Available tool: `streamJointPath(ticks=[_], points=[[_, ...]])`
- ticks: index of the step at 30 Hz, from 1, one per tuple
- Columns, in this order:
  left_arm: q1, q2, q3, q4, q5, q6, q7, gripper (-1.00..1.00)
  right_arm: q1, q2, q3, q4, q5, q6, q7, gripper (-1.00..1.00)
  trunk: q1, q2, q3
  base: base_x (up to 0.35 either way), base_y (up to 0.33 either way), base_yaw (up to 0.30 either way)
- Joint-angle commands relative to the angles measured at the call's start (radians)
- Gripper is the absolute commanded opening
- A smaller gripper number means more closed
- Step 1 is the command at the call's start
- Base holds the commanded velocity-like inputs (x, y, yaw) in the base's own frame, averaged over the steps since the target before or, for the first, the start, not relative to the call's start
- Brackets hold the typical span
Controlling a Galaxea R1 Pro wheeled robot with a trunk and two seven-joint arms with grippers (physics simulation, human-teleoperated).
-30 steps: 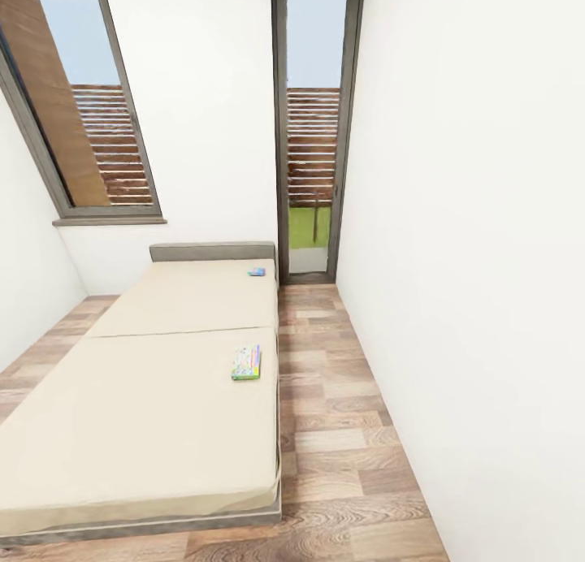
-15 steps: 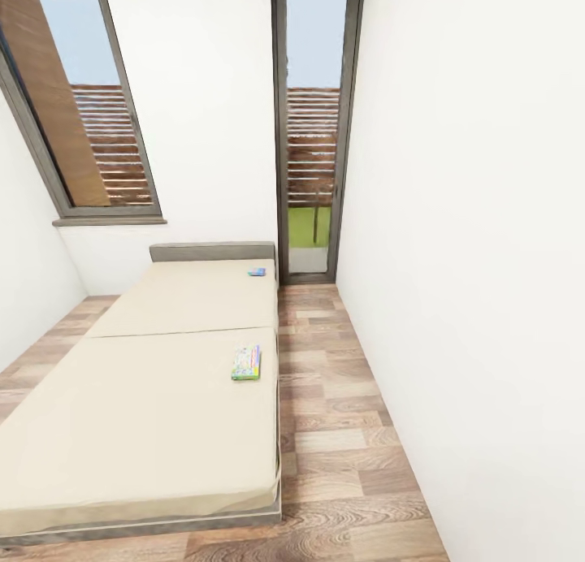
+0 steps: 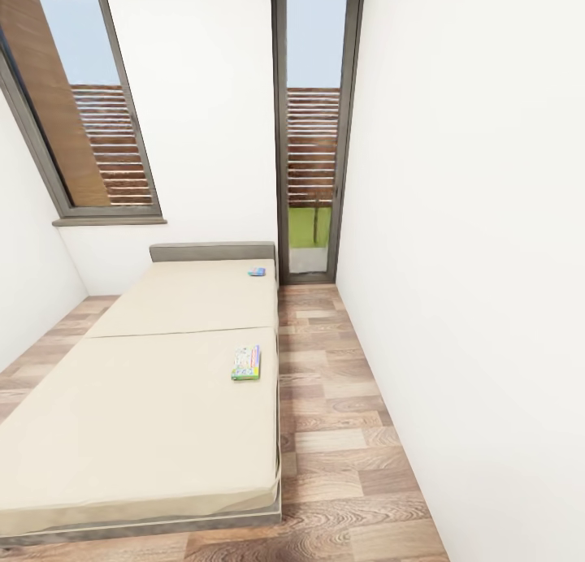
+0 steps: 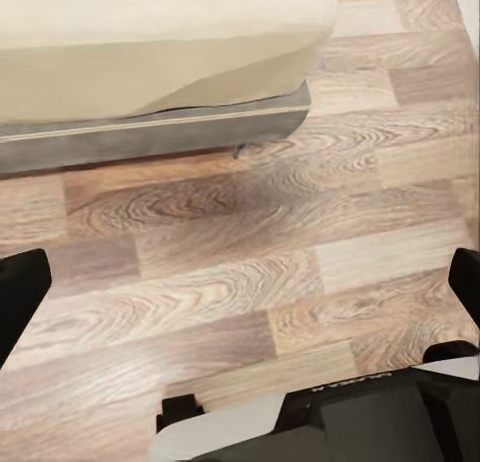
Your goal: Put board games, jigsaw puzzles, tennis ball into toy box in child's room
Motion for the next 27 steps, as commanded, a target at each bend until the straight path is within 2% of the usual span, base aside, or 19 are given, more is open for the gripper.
streamJointPath(ticks=[1, 4, 6, 7, 9, 11, 13, 15, 17, 19, 21, 22, 24, 26, 27], points=[[0.017, 0.0, 0.017, -0.032, -0.003, 0.001, -0.015, 1.0, 0.0, 0.0, 0.002, -0.001, -0.01, -0.002, -0.003, 1.0, 0.001, -0.002, -0.002, 0.0, 0.0, 0.0], [0.094, 0.0, 0.077, -0.188, -0.002, -0.001, -0.039, 1.0, 0.001, -0.002, 0.003, -0.001, -0.01, -0.004, -0.003, 1.0, 0.001, -0.002, -0.002, 0.0, 0.0, 0.0], [0.119, -0.003, 0.093, -0.259, -0.002, 0.004, -0.044, 1.0, 0.003, -0.002, 0.002, -0.002, -0.011, -0.005, -0.004, 1.0, 0.001, -0.002, -0.002, 0.0, 0.0, 0.0], [0.138, -0.008, 0.104, -0.328, -0.002, 0.01, -0.046, 1.0, 0.004, -0.003, 0.002, -0.005, -0.012, -0.006, -0.004, 1.0, 0.001, -0.002, -0.002, 0.0, 0.0, 0.0], [0.15, -0.014, 0.112, -0.39, -0.001, 0.021, -0.048, 1.0, 0.006, -0.003, 0.001, -0.007, -0.012, -0.009, -0.004, 1.0, 0.001, -0.002, -0.002, 0.0, 0.0, 0.0], [0.16, -0.025, 0.12, -0.471, 0.0, 0.063, -0.048, 1.0, 0.007, -0.004, -0.002, -0.01, -0.016, -0.024, -0.004, 1.0, 0.001, -0.002, -0.002, 0.0, 0.0, 0.0], [0.164, -0.045, 0.121, -0.556, 0.002, 0.173, -0.045, 1.0, 0.008, -0.005, -0.005, -0.012, -0.021, -0.054, -0.004, 1.0, 0.001, -0.002, -0.002, 0.0, 0.0, 0.0], [0.158, -0.067, 0.12, -0.593, 0.003, 0.255, -0.043, 1.0, 0.008, -0.005, -0.006, -0.014, -0.023, -0.068, -0.006, 1.0, 0.001, -0.002, -0.002, 0.0, 0.0, 0.0], [0.136, -0.088, 0.12, -0.606, 0.003, 0.298, -0.039, 1.0, 0.008, -0.005, -0.007, -0.015, -0.023, -0.072, -0.006, 1.0, 0.001, -0.002, -0.002, 0.0, 0.0, 0.0], [0.057, -0.132, 0.12, -0.616, 0.0, 0.358, -0.021, 1.0, 0.004, -0.005, -0.008, -0.017, -0.021, -0.073, -0.008, 1.0, 0.001, -0.002, -0.002, 0.0, 0.0, 0.0], [0.015, -0.151, 0.119, -0.617, -0.002, 0.383, -0.007, 1.0, 0.001, -0.005, -0.009, -0.018, -0.02, -0.071, -0.009, 1.0, 0.001, -0.002, -0.002, 0.0, 0.0, 0.0], [-0.023, -0.166, 0.117, -0.613, -0.004, 0.412, 0.011, 1.0, -0.001, -0.005, -0.009, -0.026, -0.019, -0.07, -0.01, 1.0, 0.001, -0.002, -0.002, 0.0, 0.0, 0.0], [-0.058, -0.179, 0.112, -0.604, -0.006, 0.444, 0.036, 1.0, -0.003, -0.005, -0.009, -0.048, -0.018, -0.066, -0.011, 1.0, 0.001, -0.002, -0.002, 0.0, 0.0, 0.0], [-0.143, -0.2, 0.086, -0.55, -0.008, 0.493, 0.12, 1.0, -0.004, -0.006, -0.01, -0.139, -0.018, -0.026, -0.013, 1.0, 0.001, -0.002, -0.002, 0.0, 0.0, 0.0], [-0.166, -0.203, 0.077, -0.531, -0.008, 0.5, 0.143, 1.0, -0.004, -0.006, -0.01, -0.167, -0.018, -0.007, -0.013, 1.0, 0.001, -0.002, -0.002, 0.0, 0.0, 0.0]])
